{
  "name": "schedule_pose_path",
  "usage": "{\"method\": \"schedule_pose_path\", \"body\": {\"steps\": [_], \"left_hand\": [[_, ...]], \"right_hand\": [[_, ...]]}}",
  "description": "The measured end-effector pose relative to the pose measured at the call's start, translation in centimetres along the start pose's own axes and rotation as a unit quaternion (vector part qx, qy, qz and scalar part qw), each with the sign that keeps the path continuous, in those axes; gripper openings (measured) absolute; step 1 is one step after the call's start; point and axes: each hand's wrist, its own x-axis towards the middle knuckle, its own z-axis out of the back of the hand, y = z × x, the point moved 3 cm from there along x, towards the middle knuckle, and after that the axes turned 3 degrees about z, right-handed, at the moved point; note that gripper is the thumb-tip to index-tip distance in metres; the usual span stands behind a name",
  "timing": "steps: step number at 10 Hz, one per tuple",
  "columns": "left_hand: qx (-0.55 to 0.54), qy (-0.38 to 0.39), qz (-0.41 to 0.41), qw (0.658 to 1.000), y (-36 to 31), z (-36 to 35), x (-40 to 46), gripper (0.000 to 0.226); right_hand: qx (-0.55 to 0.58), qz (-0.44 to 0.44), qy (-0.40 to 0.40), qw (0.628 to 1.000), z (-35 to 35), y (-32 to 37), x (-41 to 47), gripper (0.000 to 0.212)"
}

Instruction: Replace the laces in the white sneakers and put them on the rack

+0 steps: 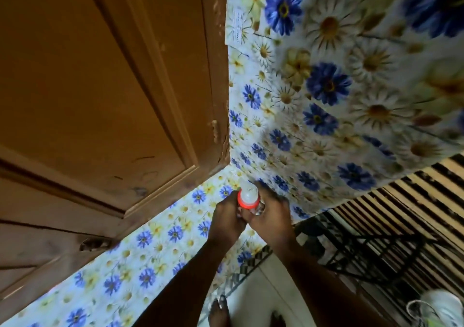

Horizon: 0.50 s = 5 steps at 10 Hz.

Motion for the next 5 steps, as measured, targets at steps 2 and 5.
{"method": "schedule_pose_path", "body": {"steps": [2, 5], "left_hand": [[-0.012, -0.018, 0.033, 0.999, -0.7, 0.0, -0.9, 0.039], [-0.231, -0.037, 0.189, 0.954, -4.7, -0.1, -8.7, 0.027]], "right_hand": [[0.022, -0.024, 0.02, 0.999, -0.1, -0.2, -0.5, 0.077], [0.15, -0.138, -0.19, 0.96, 4.2, 0.6, -8.5, 0.045]]}}
